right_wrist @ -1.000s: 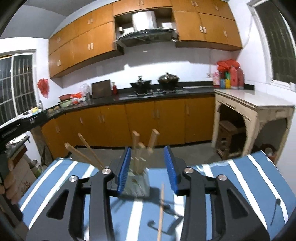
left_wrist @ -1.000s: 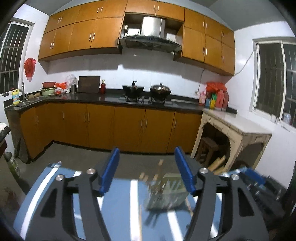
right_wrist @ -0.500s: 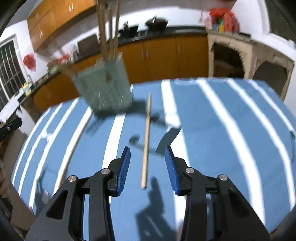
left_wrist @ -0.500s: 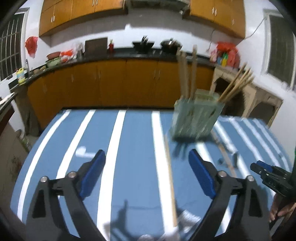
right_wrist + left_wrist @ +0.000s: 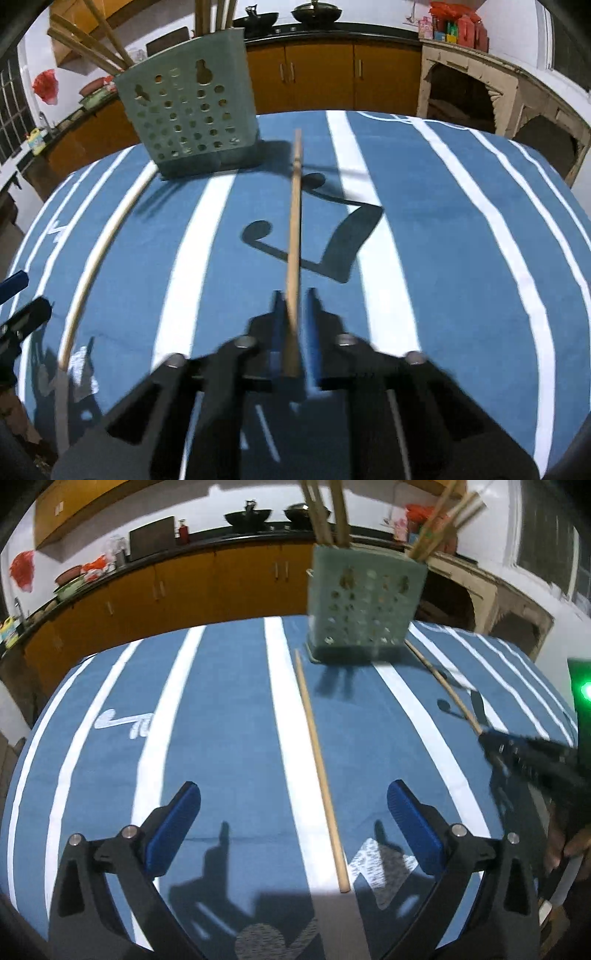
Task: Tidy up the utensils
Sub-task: 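Return the right gripper and grasp a chopstick while the left gripper grasps another chopstick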
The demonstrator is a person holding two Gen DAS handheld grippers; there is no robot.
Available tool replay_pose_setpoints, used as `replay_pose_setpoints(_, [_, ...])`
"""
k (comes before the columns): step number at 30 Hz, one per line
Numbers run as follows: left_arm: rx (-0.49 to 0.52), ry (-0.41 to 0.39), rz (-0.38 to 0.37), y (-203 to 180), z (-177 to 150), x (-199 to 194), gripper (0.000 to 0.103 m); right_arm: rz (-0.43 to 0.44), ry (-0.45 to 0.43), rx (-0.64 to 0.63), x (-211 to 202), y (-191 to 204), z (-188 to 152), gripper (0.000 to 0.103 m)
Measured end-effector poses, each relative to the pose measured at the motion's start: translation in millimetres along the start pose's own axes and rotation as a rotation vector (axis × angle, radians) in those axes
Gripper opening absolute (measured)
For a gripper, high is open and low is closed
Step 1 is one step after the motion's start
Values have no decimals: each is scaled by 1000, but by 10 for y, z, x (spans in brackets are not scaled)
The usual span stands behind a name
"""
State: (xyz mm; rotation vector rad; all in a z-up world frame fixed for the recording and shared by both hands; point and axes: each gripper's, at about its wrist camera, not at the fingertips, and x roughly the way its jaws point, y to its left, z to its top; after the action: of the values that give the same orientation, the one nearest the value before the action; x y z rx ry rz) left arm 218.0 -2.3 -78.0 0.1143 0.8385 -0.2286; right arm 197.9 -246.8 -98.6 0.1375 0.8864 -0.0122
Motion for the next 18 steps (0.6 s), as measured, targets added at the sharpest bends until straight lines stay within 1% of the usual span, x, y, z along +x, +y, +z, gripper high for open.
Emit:
replay_pose_setpoints(2, [21,9,-19,-38,-16,43,94,-5,1,27,0,-74,24,8])
replay_pose_setpoints(4, [32,32,-22,-78,-38,98,74,-24,-2,55,1,-166,42,8])
replay_pose_setpoints(5, [34,54,-18,-93,-48,140,69,-21,-2,70,0,-208,48,8])
replay_pose_setpoints(7, [27,89,-26,-113,-72,223,55,-17,-1,99,2,-283,59,8])
replay_pose_setpoints(9, [25,115,-28,-136,-101,297,45,-23,-4,96,8,-300,63,8])
replay_pose_setpoints(10, [36,101,-12,-159,-104,300,40,-29,-7,90,11,-303,63,8])
replay_pose_setpoints(11, [38,98,-11,-164,-92,310,37,-33,-10,89,16,-311,72,8])
replay_pose_setpoints(13, [7,104,-1,-109,-35,343,15,-38,-16,100,33,-358,94,8])
replay_pose_setpoints(14, [-13,107,5,-65,5,374,11,-39,-17,106,40,-380,109,8])
replay_pose_setpoints(15, [-31,108,10,-13,45,406,9,-44,-18,116,48,-415,128,8])
replay_pose_setpoints(18, [-64,91,49,131,175,517,8,-50,-27,137,63,-502,172,8])
